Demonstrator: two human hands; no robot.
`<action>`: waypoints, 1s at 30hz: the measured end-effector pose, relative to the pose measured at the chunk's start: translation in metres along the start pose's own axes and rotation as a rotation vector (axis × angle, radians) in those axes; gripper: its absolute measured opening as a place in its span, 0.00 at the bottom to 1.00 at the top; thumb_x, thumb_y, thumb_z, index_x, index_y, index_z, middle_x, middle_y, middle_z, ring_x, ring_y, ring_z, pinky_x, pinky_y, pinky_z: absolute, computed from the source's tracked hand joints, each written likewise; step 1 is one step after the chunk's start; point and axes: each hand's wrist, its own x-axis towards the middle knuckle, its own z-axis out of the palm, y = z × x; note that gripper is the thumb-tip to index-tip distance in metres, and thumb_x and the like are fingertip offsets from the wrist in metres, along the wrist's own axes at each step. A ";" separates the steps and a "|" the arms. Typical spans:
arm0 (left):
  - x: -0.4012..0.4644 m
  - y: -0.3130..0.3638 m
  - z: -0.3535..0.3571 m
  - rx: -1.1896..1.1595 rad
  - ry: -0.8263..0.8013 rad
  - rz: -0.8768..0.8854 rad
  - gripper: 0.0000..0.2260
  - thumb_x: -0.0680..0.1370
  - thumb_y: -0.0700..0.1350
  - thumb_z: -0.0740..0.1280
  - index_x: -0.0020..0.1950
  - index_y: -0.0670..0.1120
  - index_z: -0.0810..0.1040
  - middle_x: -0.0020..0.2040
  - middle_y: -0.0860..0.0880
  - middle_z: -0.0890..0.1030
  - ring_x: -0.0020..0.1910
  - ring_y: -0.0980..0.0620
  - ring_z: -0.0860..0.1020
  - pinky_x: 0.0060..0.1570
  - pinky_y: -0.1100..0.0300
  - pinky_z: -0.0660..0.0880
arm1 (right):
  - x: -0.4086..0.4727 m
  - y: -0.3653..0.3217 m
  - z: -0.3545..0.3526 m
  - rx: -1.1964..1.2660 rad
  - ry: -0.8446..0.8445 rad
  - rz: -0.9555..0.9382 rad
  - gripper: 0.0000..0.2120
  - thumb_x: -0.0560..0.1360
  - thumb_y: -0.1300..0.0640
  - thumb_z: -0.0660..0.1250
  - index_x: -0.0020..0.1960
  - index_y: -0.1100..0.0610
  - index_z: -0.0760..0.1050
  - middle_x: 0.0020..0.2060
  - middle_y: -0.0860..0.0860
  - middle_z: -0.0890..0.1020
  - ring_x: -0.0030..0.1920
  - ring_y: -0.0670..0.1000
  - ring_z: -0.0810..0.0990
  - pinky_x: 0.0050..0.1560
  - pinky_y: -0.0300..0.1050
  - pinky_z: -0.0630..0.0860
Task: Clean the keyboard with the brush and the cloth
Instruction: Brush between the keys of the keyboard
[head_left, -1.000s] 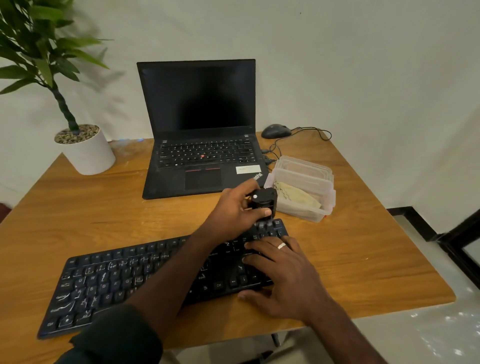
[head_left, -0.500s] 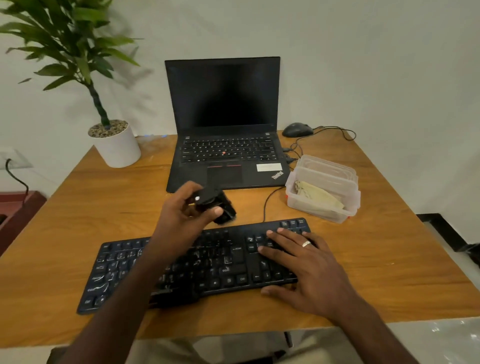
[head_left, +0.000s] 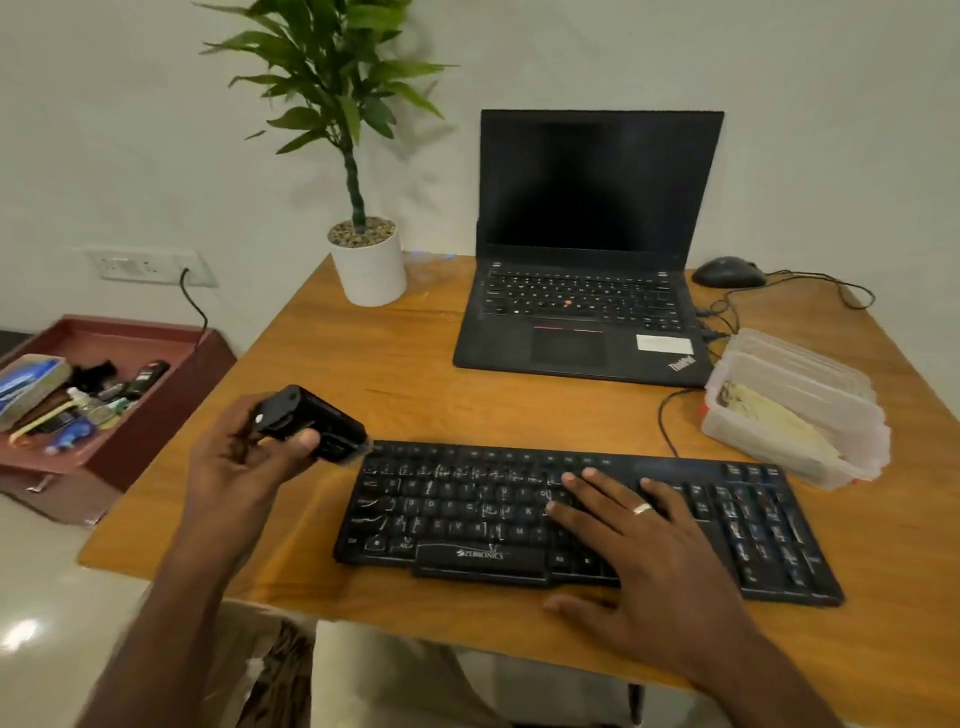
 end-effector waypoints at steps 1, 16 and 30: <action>-0.001 -0.001 -0.002 -0.002 -0.001 -0.008 0.13 0.73 0.40 0.70 0.55 0.51 0.80 0.52 0.42 0.81 0.49 0.37 0.79 0.55 0.41 0.80 | 0.004 -0.005 0.003 -0.008 -0.005 -0.004 0.38 0.72 0.20 0.54 0.73 0.41 0.69 0.75 0.43 0.69 0.76 0.46 0.64 0.74 0.60 0.60; 0.026 -0.014 0.056 -0.063 -0.339 -0.071 0.10 0.73 0.35 0.71 0.53 0.40 0.77 0.45 0.46 0.81 0.45 0.49 0.82 0.42 0.57 0.80 | -0.001 -0.005 0.009 -0.005 0.042 0.013 0.33 0.75 0.26 0.57 0.71 0.44 0.74 0.73 0.45 0.72 0.75 0.47 0.67 0.70 0.60 0.65; 0.032 -0.010 0.039 0.090 -0.403 -0.035 0.09 0.73 0.34 0.72 0.52 0.38 0.77 0.44 0.52 0.81 0.43 0.47 0.80 0.43 0.52 0.78 | -0.002 -0.004 0.010 -0.025 0.015 0.015 0.34 0.75 0.25 0.56 0.72 0.43 0.73 0.73 0.45 0.72 0.75 0.47 0.66 0.71 0.58 0.61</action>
